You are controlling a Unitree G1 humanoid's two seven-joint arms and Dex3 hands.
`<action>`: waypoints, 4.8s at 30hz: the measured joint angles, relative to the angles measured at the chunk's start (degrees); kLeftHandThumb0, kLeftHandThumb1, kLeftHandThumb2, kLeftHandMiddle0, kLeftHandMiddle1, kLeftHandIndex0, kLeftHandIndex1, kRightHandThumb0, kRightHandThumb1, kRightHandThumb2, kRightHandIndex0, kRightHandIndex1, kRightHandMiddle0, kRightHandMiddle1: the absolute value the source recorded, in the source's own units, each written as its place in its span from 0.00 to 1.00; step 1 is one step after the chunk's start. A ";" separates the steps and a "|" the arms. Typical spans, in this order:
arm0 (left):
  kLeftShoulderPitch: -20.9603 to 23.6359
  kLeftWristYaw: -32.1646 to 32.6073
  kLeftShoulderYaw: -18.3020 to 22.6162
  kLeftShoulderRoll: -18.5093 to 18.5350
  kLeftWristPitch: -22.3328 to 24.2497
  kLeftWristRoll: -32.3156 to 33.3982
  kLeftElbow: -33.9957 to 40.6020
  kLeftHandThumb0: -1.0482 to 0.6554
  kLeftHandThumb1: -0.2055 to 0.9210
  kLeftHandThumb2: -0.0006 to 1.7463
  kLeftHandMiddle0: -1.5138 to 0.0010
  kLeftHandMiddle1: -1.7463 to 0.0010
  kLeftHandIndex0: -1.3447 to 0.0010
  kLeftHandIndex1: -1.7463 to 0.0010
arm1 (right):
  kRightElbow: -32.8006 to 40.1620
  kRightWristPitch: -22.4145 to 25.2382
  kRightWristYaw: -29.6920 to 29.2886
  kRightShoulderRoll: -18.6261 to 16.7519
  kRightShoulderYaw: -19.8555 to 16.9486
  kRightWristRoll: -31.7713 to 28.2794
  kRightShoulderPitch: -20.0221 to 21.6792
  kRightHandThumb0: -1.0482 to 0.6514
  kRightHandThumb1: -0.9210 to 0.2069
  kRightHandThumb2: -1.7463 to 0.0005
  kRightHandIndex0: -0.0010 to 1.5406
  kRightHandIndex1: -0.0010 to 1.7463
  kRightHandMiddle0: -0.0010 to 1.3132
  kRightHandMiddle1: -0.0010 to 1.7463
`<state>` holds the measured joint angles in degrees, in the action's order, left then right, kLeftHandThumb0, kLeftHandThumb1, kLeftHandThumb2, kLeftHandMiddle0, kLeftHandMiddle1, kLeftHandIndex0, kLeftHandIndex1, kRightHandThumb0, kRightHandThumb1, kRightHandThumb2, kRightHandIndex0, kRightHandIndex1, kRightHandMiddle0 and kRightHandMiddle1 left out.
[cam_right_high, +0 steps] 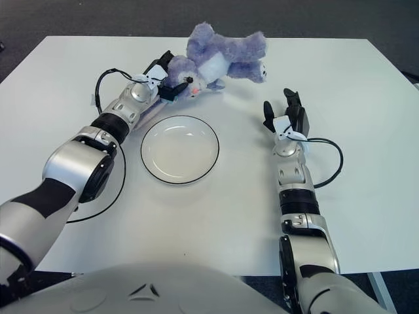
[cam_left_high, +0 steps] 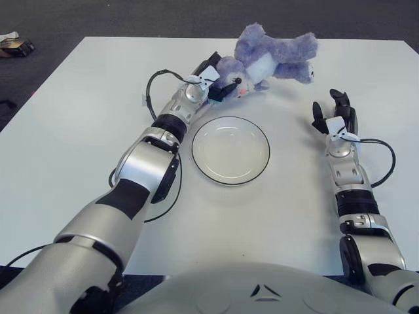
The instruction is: Put the doll into the plate.
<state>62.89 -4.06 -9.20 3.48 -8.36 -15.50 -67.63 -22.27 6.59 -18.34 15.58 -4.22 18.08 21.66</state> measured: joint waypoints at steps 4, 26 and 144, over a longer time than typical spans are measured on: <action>0.01 -1.42 0.41 0.06 0.00 1.01 0.71 0.86 0.58 0.65 0.67 0.00 0.62 0.00 | -0.14 -0.28 -0.02 -0.32 0.23 -0.01 0.08 0.14 0.00 0.57 0.20 0.00 0.16 0.16; 0.34 -17.71 6.61 3.81 5.89 10.19 7.17 0.86 0.59 0.64 0.67 0.00 0.62 0.00 | -2.01 -1.73 0.52 -0.59 3.20 0.64 0.94 0.14 0.00 0.57 0.20 0.00 0.18 0.15; 1.10 -71.17 -10.20 24.99 40.25 8.32 30.97 0.86 0.61 0.63 0.68 0.00 0.59 0.00 | -0.04 0.18 -0.13 1.82 5.52 5.46 8.11 0.13 0.00 0.57 0.20 0.01 0.19 0.13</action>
<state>63.99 -75.23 -19.40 28.46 31.89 -7.19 -36.65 -22.31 6.77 -18.47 17.40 1.30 23.54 29.77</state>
